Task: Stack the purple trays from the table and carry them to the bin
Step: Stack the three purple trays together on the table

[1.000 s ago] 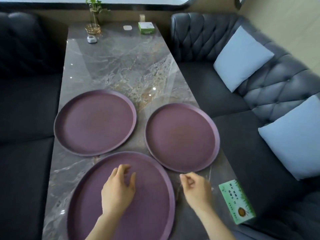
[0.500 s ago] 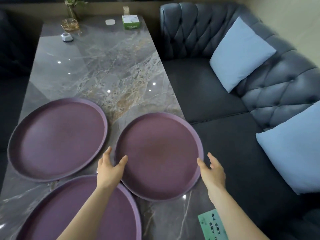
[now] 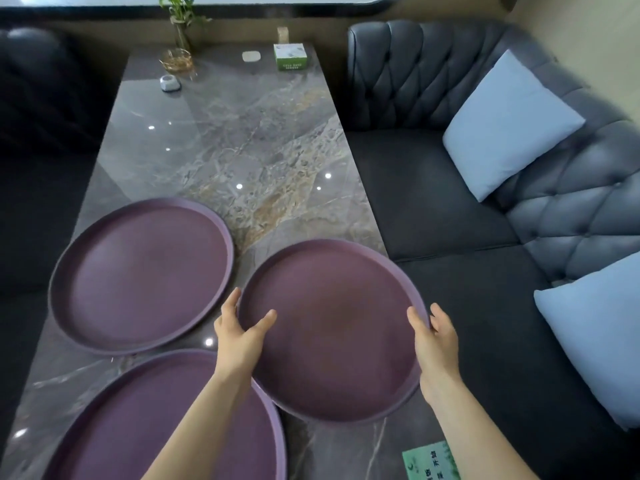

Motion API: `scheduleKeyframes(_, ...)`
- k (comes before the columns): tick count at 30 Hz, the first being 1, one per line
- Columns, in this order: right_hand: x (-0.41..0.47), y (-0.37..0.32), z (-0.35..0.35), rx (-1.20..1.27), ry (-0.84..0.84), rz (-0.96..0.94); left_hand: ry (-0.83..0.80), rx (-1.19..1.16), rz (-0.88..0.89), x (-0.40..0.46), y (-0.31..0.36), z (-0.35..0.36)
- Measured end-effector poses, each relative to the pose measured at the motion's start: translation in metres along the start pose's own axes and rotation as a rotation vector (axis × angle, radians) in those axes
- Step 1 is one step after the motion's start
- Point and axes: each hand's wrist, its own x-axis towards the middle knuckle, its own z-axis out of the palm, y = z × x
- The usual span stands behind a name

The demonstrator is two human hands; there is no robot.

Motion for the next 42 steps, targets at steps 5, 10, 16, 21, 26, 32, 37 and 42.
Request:
scheduleKeyframes(5, -0.043, 0.005, 0.012, -0.115, 0.154, -0.034, 0.159, 0.016, 0.020, -0.024, 0.005, -0.042)
scheduleKeyframes(10, -0.103, 0.035, 0.040, -0.373, 0.201, -0.094, 0.366, 0.254, 0.030, -0.056, -0.010, -0.125)
scheduleKeyframes(16, -0.177, 0.084, 0.083, -0.547, 0.083, -0.154, 0.455, 0.377, -0.008, -0.082, -0.062, -0.234)
scheduleKeyframes(21, -0.219, 0.113, 0.106, -0.618, 0.046, -0.148, 0.453, 0.442, -0.085, -0.094, -0.096, -0.283)
scheduleKeyframes(26, -0.233, 0.134, 0.116, -0.713, -0.004, -0.143, 0.384, 0.502, -0.085, -0.098, -0.114, -0.296)
scheduleKeyframes(32, -0.241, 0.142, 0.121, -0.705, 0.012, -0.178, 0.313, 0.552, -0.058, -0.103, -0.121, -0.296)
scheduleKeyframes(37, -0.248, 0.149, 0.121, -0.692, 0.068, -0.216, 0.303, 0.655, -0.031, -0.107, -0.124, -0.293)
scheduleKeyframes(42, -0.251, 0.153, 0.120, -0.707, 0.096, -0.215, 0.283, 0.731, 0.003, -0.109, -0.127, -0.294)
